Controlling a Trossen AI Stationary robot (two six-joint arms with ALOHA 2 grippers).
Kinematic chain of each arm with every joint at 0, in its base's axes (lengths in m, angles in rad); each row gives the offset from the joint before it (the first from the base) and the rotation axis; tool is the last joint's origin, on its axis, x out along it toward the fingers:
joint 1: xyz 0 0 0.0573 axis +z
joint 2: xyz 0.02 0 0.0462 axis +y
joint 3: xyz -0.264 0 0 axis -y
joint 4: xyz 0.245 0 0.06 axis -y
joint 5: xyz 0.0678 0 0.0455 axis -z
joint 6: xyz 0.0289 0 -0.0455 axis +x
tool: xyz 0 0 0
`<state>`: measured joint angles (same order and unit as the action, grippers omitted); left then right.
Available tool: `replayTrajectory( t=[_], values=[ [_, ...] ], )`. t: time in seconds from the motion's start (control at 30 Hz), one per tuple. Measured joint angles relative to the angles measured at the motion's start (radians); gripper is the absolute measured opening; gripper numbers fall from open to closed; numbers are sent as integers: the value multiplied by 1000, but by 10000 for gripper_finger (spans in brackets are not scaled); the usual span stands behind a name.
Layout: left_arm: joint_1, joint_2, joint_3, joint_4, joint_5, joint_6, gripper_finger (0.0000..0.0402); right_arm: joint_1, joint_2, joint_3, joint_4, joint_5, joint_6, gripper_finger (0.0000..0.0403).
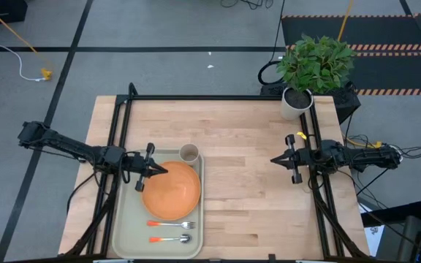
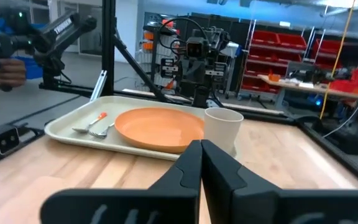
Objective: Pick and place plate/cup/fork/spoon on tray
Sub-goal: Return to Home Position
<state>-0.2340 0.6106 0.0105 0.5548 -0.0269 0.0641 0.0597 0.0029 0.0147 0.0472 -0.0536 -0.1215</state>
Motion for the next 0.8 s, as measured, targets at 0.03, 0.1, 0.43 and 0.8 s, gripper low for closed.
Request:
replayTrajectory(
  t=[0.03, 0.1, 0.43, 0.8],
  values=[
    [0, -21, 0, -24, 0, -5, 8, 0, 0, 0, -1, 0, 17, 0],
    [0, -65, 0, -73, 0, -14, 4, 0, 0, 0, -1, 0, 41, 0],
    [0, -258, 0, -257, 2, 10, 4, 0, 0, 0, -1, 0, 57, 0],
    [0, -406, 0, -389, 4, 34, 7, 0, 0, 0, 0, 0, 56, 0]
  ],
)
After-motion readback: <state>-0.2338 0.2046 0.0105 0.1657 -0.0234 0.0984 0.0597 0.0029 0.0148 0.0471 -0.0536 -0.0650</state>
